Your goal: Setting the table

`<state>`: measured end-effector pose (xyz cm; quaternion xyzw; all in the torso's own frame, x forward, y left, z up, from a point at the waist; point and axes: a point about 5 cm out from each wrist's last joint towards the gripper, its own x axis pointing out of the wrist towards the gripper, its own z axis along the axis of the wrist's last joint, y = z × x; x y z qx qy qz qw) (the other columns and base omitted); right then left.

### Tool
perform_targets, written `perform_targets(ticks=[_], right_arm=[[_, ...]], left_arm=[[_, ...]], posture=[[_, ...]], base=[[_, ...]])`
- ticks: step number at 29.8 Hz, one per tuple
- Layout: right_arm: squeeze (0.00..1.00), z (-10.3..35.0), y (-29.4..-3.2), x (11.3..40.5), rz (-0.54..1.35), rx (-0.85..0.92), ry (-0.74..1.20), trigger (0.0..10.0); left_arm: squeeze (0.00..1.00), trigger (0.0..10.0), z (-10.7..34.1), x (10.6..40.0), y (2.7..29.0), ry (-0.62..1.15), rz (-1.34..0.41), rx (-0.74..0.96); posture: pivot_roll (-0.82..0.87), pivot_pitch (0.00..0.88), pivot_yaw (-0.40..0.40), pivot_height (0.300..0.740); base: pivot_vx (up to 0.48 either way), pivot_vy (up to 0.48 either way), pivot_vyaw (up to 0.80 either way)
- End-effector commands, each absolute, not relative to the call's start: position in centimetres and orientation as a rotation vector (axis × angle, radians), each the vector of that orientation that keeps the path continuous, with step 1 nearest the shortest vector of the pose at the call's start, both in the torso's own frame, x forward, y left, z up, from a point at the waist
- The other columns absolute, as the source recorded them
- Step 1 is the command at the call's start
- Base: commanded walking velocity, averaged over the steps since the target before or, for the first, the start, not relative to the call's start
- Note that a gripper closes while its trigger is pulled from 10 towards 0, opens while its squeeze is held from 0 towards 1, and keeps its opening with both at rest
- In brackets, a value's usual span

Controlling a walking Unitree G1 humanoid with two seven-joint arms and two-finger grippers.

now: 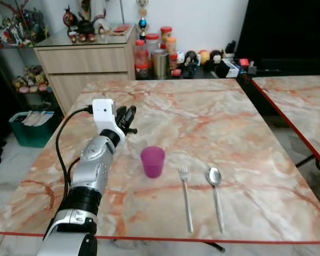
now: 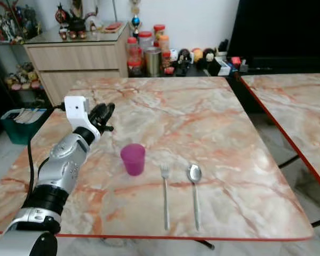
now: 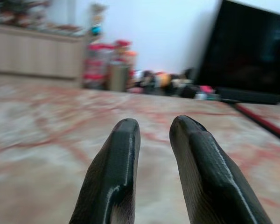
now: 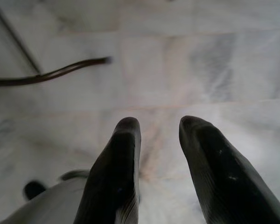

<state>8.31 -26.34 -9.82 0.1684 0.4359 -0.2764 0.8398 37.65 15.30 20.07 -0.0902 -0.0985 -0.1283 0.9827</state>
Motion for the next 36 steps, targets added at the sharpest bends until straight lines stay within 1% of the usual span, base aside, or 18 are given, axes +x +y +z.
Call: perform_targets(ticks=[1, 4, 5, 7, 12, 18, 21, 23, 25, 26, 27, 28, 29, 30, 35, 36], right_arm=[[0.00, -9.8, -26.5, 8.1, -0.593, 0.356, 0.922, 10.0], [0.00, -9.8, -26.5, 8.1, -0.592, 0.355, 0.923, 10.0], [0.00, -9.8, -26.5, 8.1, -0.592, 0.355, 0.923, 10.0], [0.00, -9.8, -26.5, 8.1, -0.592, 0.354, 0.923, 10.0], [0.00, -9.8, -26.5, 8.1, -0.592, 0.356, 0.924, 10.0], [0.00, -9.8, -26.5, 8.1, -0.590, 0.355, 0.926, 10.0], [0.00, -9.9, -26.5, 8.0, -0.586, 0.344, 0.938, 10.0], [0.00, -9.9, -26.5, 8.0, -0.586, 0.344, 0.938, 10.0], [0.00, -9.9, -26.5, 8.0, -0.588, 0.350, 0.934, 10.0], [0.00, -9.9, -26.4, 8.0, -0.589, 0.354, 0.932, 10.0], [0.00, -9.9, -26.4, 8.0, -0.589, 0.354, 0.932, 10.0], [0.00, -9.9, -26.4, 8.0, -0.589, 0.355, 0.932, 10.0], [0.00, -9.9, -26.4, 8.0, -0.589, 0.355, 0.932, 10.0], [0.00, -9.9, -26.4, 8.1, -0.589, 0.356, 0.932, 10.0], [0.00, -9.9, -26.3, 8.1, -0.588, 0.356, 0.932, 10.0], [0.00, -9.9, -26.3, 8.1, -0.588, 0.356, 0.932, 10.0]], left_arm=[[0.00, 10.0, 20.3, 37.7, 16.1, -0.183, -0.244, -0.188], [0.00, 10.0, 20.4, 37.7, 16.3, -0.175, -0.264, -0.198], [0.00, 10.0, 20.5, 37.6, 16.5, -0.167, -0.297, -0.178], [0.00, 10.0, 20.6, 37.5, 16.6, -0.159, -0.309, -0.155], [0.00, 10.0, 21.6, 36.9, 17.6, -0.146, -0.360, -0.161], [0.00, 10.0, 21.8, 36.6, 17.5, -0.143, -0.397, -0.160], [0.00, 10.0, 21.8, 36.2, 17.1, -0.106, -0.461, -0.148], [0.00, 10.0, 21.9, 36.2, 17.1, -0.105, -0.462, -0.148], [0.00, 10.0, 21.5, 35.9, 16.8, -0.038, -0.518, -0.061], [0.00, 10.0, 21.3, 35.7, 16.6, 0.004, -0.567, 0.014], [0.00, 10.0, 21.3, 35.7, 16.5, 0.014, -0.575, 0.027], [0.91, 10.0, 21.2, 35.6, 16.4, 0.027, -0.589, 0.037], [0.91, 10.0, 21.2, 35.6, 16.4, 0.027, -0.589, 0.037], [1.00, 10.0, 21.1, 35.3, 16.1, 0.043, -0.624, 0.035], [1.00, 10.0, 21.0, 35.1, 15.5, 0.091, -0.694, 0.040], [1.00, 10.0, 20.8, 35.1, 15.0, 0.115, -0.730, 0.044]], posture=[[0.03, 0.064, -0.016, 0.740], [0.03, 0.064, -0.016, 0.740], [0.04, 0.068, -0.014, 0.740], [0.04, 0.069, -0.014, 0.740], [0.05, 0.073, -0.010, 0.740], [0.05, 0.074, -0.010, 0.740], [0.05, 0.074, -0.009, 0.740], [0.05, 0.074, -0.009, 0.740], [0.05, 0.073, -0.003, 0.740], [0.05, 0.074, 0.000, 0.740], [0.05, 0.075, -0.001, 0.740], [0.06, 0.074, 0.000, 0.740], [0.06, 0.074, 0.000, 0.740], [0.05, 0.075, 0.001, 0.740], [0.06, 0.076, 0.002, 0.740], [0.06, 0.076, 0.006, 0.740]], base=[[0.000, 0.000, 0.00], [0.000, 0.000, 0.00], [0.000, 0.000, 0.00], [0.000, 0.000, 0.00], [0.000, 0.000, 0.00], [0.000, 0.000, 0.00], [0.000, 0.000, 0.00], [0.000, 0.000, 0.00], [0.000, 0.000, 0.00], [0.000, 0.000, 0.00], [0.000, 0.000, 0.00], [0.000, 0.000, 0.00], [0.000, 0.000, 0.00], [0.000, 0.000, 0.00], [0.000, 0.000, 0.00], [0.000, 0.000, 0.00]])
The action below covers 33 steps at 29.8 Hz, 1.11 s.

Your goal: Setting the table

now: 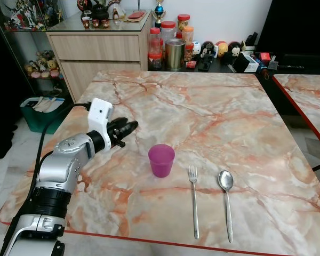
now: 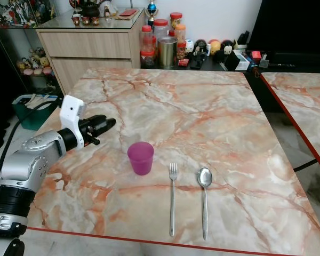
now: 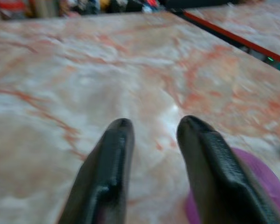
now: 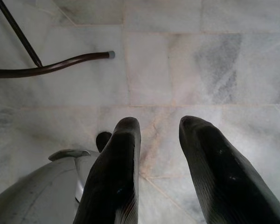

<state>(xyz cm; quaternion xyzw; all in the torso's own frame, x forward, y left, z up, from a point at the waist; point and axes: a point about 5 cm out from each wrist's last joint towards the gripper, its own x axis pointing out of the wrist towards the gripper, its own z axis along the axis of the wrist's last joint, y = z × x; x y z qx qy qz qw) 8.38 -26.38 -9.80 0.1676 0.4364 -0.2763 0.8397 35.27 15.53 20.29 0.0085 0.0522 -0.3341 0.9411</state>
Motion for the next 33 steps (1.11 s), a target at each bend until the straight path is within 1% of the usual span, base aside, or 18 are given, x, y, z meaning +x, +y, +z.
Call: perform_targets(ticks=[1, 4, 10, 11, 18, 19, 20, 26, 27, 28, 29, 30, 31, 32, 33], right_arm=[[0.00, -9.9, -26.3, 8.1, -0.588, 0.357, 0.932, 10.0], [0.00, -9.9, -26.2, 8.1, -0.590, 0.361, 0.931, 10.0], [0.00, -9.9, -26.1, 8.1, -0.593, 0.366, 0.928, 10.0], [0.00, -9.9, -26.1, 8.2, -0.594, 0.368, 0.927, 10.0], [0.00, -10.0, -26.0, 8.2, -0.595, 0.372, 0.926, 10.0], [0.00, -10.0, -26.0, 8.2, -0.595, 0.372, 0.926, 10.0], [0.00, -10.0, -26.0, 8.2, -0.595, 0.373, 0.925, 10.0], [0.00, -10.0, -26.0, 8.2, -0.595, 0.373, 0.926, 10.0], [0.00, -10.0, -26.0, 8.2, -0.595, 0.373, 0.926, 10.0], [0.00, -10.0, -26.0, 8.2, -0.595, 0.373, 0.926, 10.0], [0.00, -10.0, -26.0, 8.2, -0.595, 0.373, 0.926, 10.0], [0.00, -10.0, -26.0, 8.2, -0.595, 0.372, 0.927, 10.0], [0.00, -10.0, -26.0, 8.2, -0.594, 0.372, 0.927, 10.0], [0.00, -10.0, -26.0, 8.2, -0.594, 0.371, 0.927, 10.0], [0.00, -10.0, -26.0, 8.2, -0.594, 0.371, 0.927, 10.0]], left_arm=[[1.00, 10.0, 20.8, 35.1, 14.9, 0.126, -0.741, 0.048], [1.00, 10.0, 20.0, 35.1, 13.7, 0.175, -0.815, 0.046], [1.00, 10.0, 20.5, 35.6, 12.7, 0.193, -0.864, 0.061], [1.00, 10.0, 20.8, 35.8, 12.5, 0.197, -0.866, 0.048], [1.00, 10.0, 20.7, 36.8, 12.5, 0.240, -0.816, 0.098], [0.97, 10.0, 20.6, 37.0, 12.5, 0.247, -0.797, 0.106], [0.00, 10.0, 20.3, 37.2, 12.7, 0.260, -0.771, 0.130], [0.00, 10.0, 19.6, 37.3, 12.7, 0.284, -0.758, 0.131], [0.18, 10.0, 19.5, 37.3, 12.7, 0.287, -0.760, 0.126], [0.18, 10.0, 19.4, 37.3, 12.7, 0.290, -0.762, 0.124], [0.89, 10.0, 19.4, 37.3, 12.7, 0.292, -0.763, 0.121], [1.00, 10.0, 19.3, 37.3, 12.6, 0.298, -0.765, 0.104], [1.00, 10.0, 19.3, 37.3, 12.6, 0.300, -0.765, 0.096], [1.00, 10.0, 19.5, 37.4, 12.5, 0.298, -0.772, 0.027], [1.00, 10.0, 19.5, 37.4, 12.5, 0.298, -0.772, 0.027]], posture=[[0.06, 0.076, 0.006, 0.740], [0.05, 0.078, 0.014, 0.740], [0.05, 0.076, 0.023, 0.740], [0.05, 0.077, 0.024, 0.740], [0.05, 0.076, 0.026, 0.740], [0.05, 0.075, 0.026, 0.740], [0.05, 0.076, 0.027, 0.740], [0.05, 0.079, 0.024, 0.740], [0.05, 0.078, 0.024, 0.740], [0.05, 0.078, 0.024, 0.740], [0.05, 0.078, 0.024, 0.740], [0.05, 0.080, 0.024, 0.740], [0.05, 0.080, 0.024, 0.740], [0.05, 0.083, 0.025, 0.740], [0.05, 0.083, 0.025, 0.740]], base=[[0.000, 0.000, 0.00], [0.000, 0.000, 0.00], [0.000, 0.000, 0.00], [0.000, 0.000, 0.00], [0.000, 0.000, 0.00], [0.000, 0.000, 0.00], [0.000, 0.000, 0.00], [0.000, 0.000, 0.00], [0.000, 0.000, 0.00], [0.000, 0.000, 0.00], [0.000, 0.000, 0.00], [0.000, 0.000, 0.00], [0.000, 0.000, 0.00], [0.000, 0.000, 0.00], [0.000, 0.000, 0.00]])
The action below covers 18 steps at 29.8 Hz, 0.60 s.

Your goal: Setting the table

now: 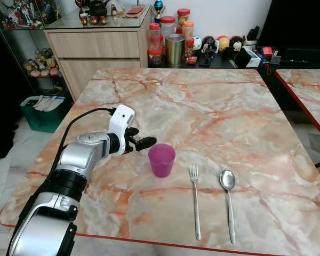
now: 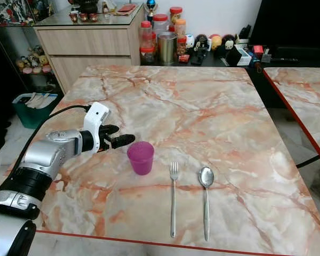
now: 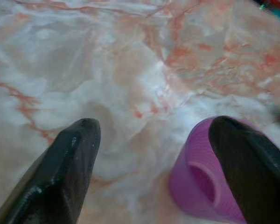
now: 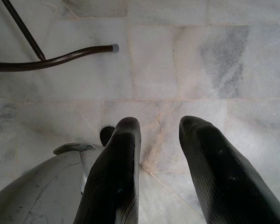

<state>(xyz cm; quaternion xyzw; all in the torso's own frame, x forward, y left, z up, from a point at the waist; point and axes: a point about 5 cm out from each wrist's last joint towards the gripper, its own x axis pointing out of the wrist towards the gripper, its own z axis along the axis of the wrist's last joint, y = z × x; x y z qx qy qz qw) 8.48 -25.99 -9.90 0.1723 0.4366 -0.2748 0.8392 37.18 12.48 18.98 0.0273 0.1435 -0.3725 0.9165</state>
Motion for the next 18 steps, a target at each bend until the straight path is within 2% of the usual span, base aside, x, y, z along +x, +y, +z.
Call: perform_targets(ticks=[1, 3, 4, 5, 6, 8, 10, 17, 18], right_arm=[[0.00, -10.0, -26.0, 8.2, -0.594, 0.371, 0.927, 10.0], [0.00, -10.0, -26.0, 8.2, -0.595, 0.372, 0.926, 10.0], [0.00, -10.0, -26.0, 8.2, -0.595, 0.372, 0.926, 10.0], [0.00, -10.0, -26.0, 8.2, -0.595, 0.373, 0.926, 10.0], [0.00, -10.0, -26.0, 8.2, -0.595, 0.373, 0.926, 10.0], [0.00, -10.0, -26.0, 8.2, -0.594, 0.373, 0.927, 10.0], [0.00, -10.0, -26.0, 8.1, -0.595, 0.373, 0.927, 10.0], [0.00, -10.0, -26.0, 8.1, -0.595, 0.372, 0.927, 10.0], [0.00, -10.0, -26.0, 8.1, -0.594, 0.371, 0.928, 10.0]], left_arm=[[1.00, 10.0, 19.7, 37.4, 12.4, 0.294, -0.780, -0.034], [1.00, 10.0, 20.3, 37.4, 12.2, 0.288, -0.797, -0.149], [0.88, 10.0, 20.5, 37.5, 12.2, 0.289, -0.800, -0.195], [0.00, 10.0, 20.6, 37.5, 12.2, 0.291, -0.795, -0.229], [0.00, 10.0, 20.6, 37.5, 12.2, 0.291, -0.795, -0.229], [0.00, 10.0, 21.1, 37.8, 12.2, 0.290, -0.773, -0.339], [0.00, 10.0, 21.1, 37.8, 12.1, 0.291, -0.771, -0.355], [0.00, 10.0, 21.0, 37.7, 12.1, 0.298, -0.753, -0.302], [0.00, 10.0, 20.3, 37.4, 12.3, 0.323, -0.756, -0.222]], posture=[[0.05, 0.083, 0.025, 0.740], [0.05, 0.082, 0.026, 0.740], [0.05, 0.082, 0.026, 0.740], [0.05, 0.082, 0.027, 0.740], [0.05, 0.082, 0.027, 0.740], [0.05, 0.083, 0.028, 0.740], [0.05, 0.084, 0.027, 0.740], [0.05, 0.083, 0.026, 0.740], [0.05, 0.083, 0.025, 0.740]], base=[[0.000, 0.000, 0.00], [0.000, 0.000, 0.00], [0.000, 0.000, 0.00], [0.000, 0.000, 0.00], [0.000, 0.000, 0.00], [0.000, 0.000, 0.00], [0.000, 0.000, 0.00], [0.000, 0.000, 0.00], [0.000, 0.000, 0.00]])
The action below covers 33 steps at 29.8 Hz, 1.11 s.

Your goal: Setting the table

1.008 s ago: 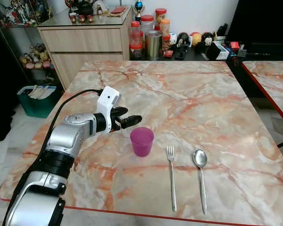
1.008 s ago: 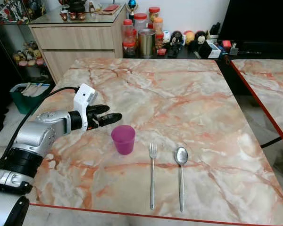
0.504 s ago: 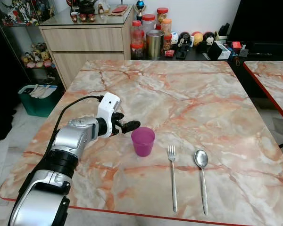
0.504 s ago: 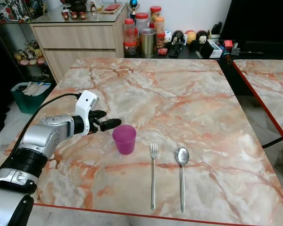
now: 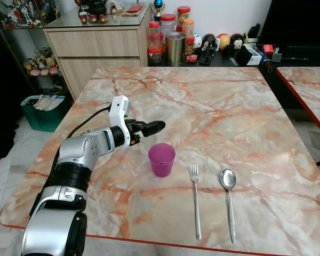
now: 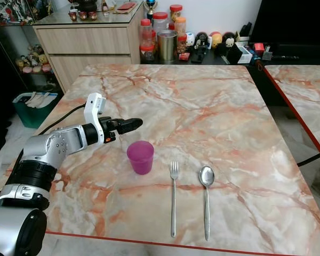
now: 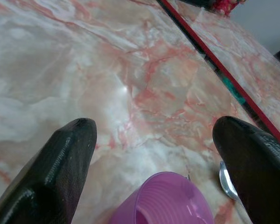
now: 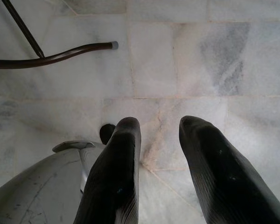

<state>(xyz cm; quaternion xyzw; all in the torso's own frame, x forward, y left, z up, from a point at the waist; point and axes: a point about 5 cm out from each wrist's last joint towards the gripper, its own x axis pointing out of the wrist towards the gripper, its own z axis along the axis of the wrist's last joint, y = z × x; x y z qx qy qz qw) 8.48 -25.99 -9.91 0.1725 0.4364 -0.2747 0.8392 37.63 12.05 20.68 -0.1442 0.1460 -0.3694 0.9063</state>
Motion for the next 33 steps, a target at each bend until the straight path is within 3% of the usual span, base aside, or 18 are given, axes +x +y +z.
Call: perform_targets(ticks=[1, 10, 11, 12, 15, 16, 18, 19, 20, 21, 23, 24, 27, 28, 29, 30, 32, 33], right_arm=[[0.00, -10.0, -26.0, 8.1, -0.594, 0.371, 0.928, 10.0], [0.00, -10.0, -26.0, 8.2, -0.594, 0.372, 0.927, 10.0], [0.00, -10.0, -26.0, 8.2, -0.594, 0.372, 0.927, 10.0], [0.00, -10.0, -26.1, 8.2, -0.594, 0.372, 0.927, 10.0], [0.00, -10.0, -26.1, 8.2, -0.594, 0.372, 0.927, 10.0], [0.00, -10.0, -26.0, 8.2, -0.594, 0.372, 0.927, 10.0], [0.00, -10.0, -26.0, 8.2, -0.594, 0.371, 0.927, 10.0], [0.00, -10.0, -26.0, 8.2, -0.594, 0.371, 0.927, 10.0], [0.00, -10.0, -26.0, 8.2, -0.594, 0.371, 0.927, 10.0], [0.00, -10.0, -26.0, 8.2, -0.594, 0.371, 0.927, 10.0], [0.00, -10.0, -26.0, 8.2, -0.594, 0.372, 0.927, 10.0], [0.00, -10.0, -26.0, 8.2, -0.594, 0.372, 0.927, 10.0], [0.00, -10.0, -26.0, 8.1, -0.594, 0.373, 0.927, 10.0], [0.00, -10.0, -26.0, 8.1, -0.594, 0.373, 0.927, 10.0], [0.00, -10.0, -26.0, 8.1, -0.594, 0.372, 0.927, 10.0], [0.00, -10.0, -26.0, 8.1, -0.594, 0.372, 0.927, 10.0], [0.00, -10.0, -26.0, 8.1, -0.595, 0.372, 0.927, 10.0], [0.00, -10.0, -26.0, 8.1, -0.595, 0.372, 0.927, 10.0]], left_arm=[[0.00, 10.0, 20.3, 37.4, 12.3, 0.323, -0.756, -0.222], [0.00, 10.0, 19.1, 36.9, 12.9, 0.373, -0.743, -0.174], [0.00, 3.3, 19.1, 36.9, 12.8, 0.369, -0.749, -0.180], [0.00, 0.0, 19.4, 36.8, 12.7, 0.356, -0.761, -0.181], [0.00, 1.1, 19.6, 36.8, 12.5, 0.348, -0.770, -0.180], [0.00, 10.0, 19.7, 36.8, 12.4, 0.346, -0.771, -0.181], [0.00, 10.0, 19.6, 36.8, 12.4, 0.346, -0.774, -0.180], [0.00, 0.7, 19.6, 36.8, 12.4, 0.347, -0.773, -0.179], [0.00, 0.0, 19.6, 36.8, 12.4, 0.350, -0.771, -0.176], [0.00, 0.0, 19.5, 36.8, 12.4, 0.353, -0.767, -0.174], [0.00, 1.7, 19.5, 36.8, 12.5, 0.357, -0.761, -0.166], [0.00, 10.0, 19.4, 36.8, 12.5, 0.358, -0.764, -0.151], [0.00, 10.0, 19.2, 36.6, 12.4, 0.361, -0.775, -0.147], [0.00, 9.1, 19.1, 36.6, 12.4, 0.365, -0.776, -0.148], [0.00, 6.5, 19.0, 36.5, 12.4, 0.370, -0.779, -0.144], [0.00, 7.4, 18.7, 36.4, 12.3, 0.379, -0.785, -0.137], [0.00, 7.4, 18.6, 36.4, 12.3, 0.383, -0.786, -0.134], [0.00, 10.0, 18.3, 36.2, 12.3, 0.392, -0.788, -0.119]], posture=[[0.05, 0.083, 0.025, 0.740], [0.05, 0.086, 0.025, 0.740], [0.05, 0.085, 0.024, 0.740], [0.05, 0.085, 0.024, 0.740], [0.05, 0.085, 0.024, 0.740], [0.05, 0.086, 0.024, 0.740], [0.05, 0.086, 0.024, 0.740], [0.05, 0.087, 0.024, 0.740], [0.05, 0.086, 0.025, 0.740], [0.05, 0.086, 0.025, 0.740], [0.05, 0.087, 0.025, 0.740], [0.05, 0.087, 0.025, 0.740], [0.05, 0.088, 0.025, 0.740], [0.05, 0.088, 0.025, 0.740], [0.05, 0.088, 0.025, 0.740], [0.05, 0.090, 0.027, 0.740], [0.05, 0.090, 0.026, 0.740], [0.05, 0.089, 0.025, 0.740]], base=[[0.000, 0.000, 0.00], [0.000, 0.000, 0.00], [0.000, 0.000, 0.00], [0.000, 0.000, 0.00], [0.000, 0.000, 0.00], [0.000, 0.000, 0.00], [0.000, 0.000, 0.00], [0.000, 0.000, 0.00], [0.000, 0.000, 0.00], [0.000, 0.000, 0.00], [0.000, 0.000, 0.00], [0.000, 0.000, 0.00], [0.000, 0.000, 0.00], [0.000, 0.000, 0.00], [0.000, 0.000, 0.00], [0.000, 0.000, 0.00], [0.000, 0.000, 0.00], [0.000, 0.000, 0.00]])
